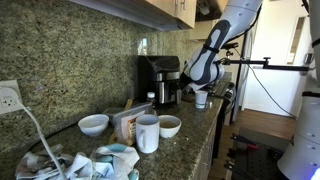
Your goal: Open the air fryer, then pick the bottle and put it in
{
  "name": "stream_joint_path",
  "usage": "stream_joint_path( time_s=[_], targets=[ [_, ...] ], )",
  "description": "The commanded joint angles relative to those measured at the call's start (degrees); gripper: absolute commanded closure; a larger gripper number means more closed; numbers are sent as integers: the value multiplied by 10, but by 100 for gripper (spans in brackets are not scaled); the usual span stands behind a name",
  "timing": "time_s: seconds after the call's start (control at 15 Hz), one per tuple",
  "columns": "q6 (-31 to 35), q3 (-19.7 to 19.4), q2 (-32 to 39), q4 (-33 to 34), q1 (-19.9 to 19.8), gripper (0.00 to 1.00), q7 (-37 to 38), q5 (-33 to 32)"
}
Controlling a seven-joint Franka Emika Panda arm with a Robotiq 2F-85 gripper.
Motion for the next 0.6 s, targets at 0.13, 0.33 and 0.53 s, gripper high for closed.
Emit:
stream_joint_path(
  time_s=[0.13,0.33,0.53],
  targets=[
    [-1,-8,1,1,6,0,4,-9],
    [-1,0,-3,-5,3,0,10,-18],
    [-2,-4,-3,-3,7,0,6,-17]
  ],
)
